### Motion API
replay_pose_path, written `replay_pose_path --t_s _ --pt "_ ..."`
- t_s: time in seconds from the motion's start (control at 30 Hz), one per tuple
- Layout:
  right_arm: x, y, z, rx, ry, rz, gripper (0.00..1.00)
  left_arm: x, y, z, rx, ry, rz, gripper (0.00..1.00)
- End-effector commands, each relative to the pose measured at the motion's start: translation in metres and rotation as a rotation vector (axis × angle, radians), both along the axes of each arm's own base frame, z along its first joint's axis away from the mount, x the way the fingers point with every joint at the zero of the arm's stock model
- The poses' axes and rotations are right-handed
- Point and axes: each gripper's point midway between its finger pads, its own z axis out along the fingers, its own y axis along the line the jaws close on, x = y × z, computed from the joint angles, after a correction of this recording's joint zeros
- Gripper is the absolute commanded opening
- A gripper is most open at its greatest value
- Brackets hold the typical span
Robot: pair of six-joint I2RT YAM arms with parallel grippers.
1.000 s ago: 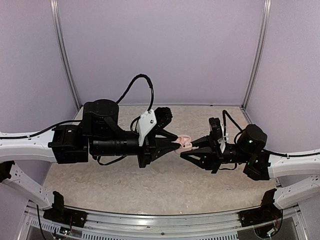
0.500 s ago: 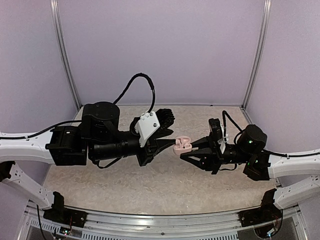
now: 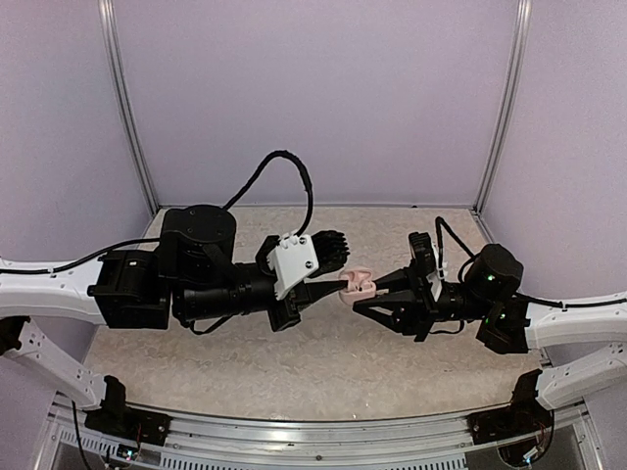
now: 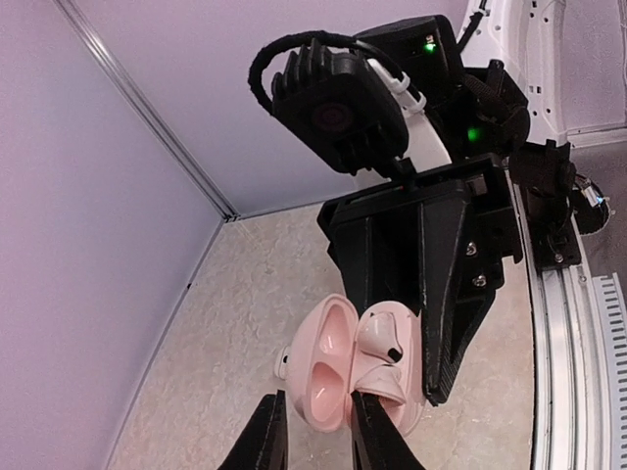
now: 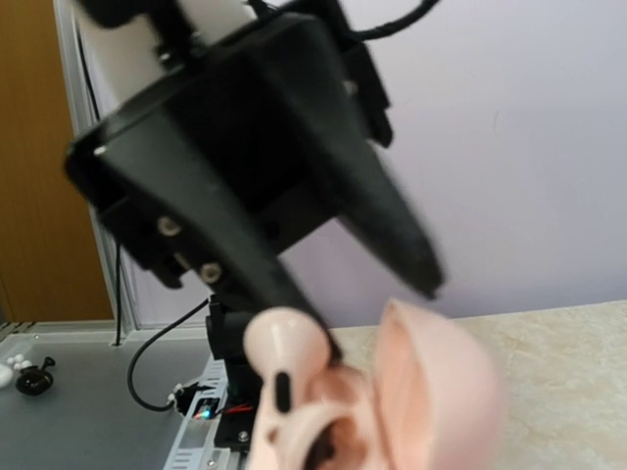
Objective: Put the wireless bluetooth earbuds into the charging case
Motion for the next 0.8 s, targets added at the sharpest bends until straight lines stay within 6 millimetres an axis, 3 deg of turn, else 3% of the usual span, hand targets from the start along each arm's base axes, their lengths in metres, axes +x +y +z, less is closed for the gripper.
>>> replay_pose_path --t_s 0.0,0.43,0.77 --pt "-0.004 0.000 0.010 0.028 -0.014 0.011 0.00 -0.012 -0.004 -0.004 0.075 -0.088 -0.033 0.24" --pt "-0.007 -0.002 0.010 0.032 -0.022 0.017 0.00 0.010 0.006 -0.015 0.200 -0.189 0.105 0.31" --pt "-0.007 -0.003 0.012 0.037 -0.025 0.011 0.00 0.011 0.015 -0.029 0.282 -0.250 0.124 0.33"
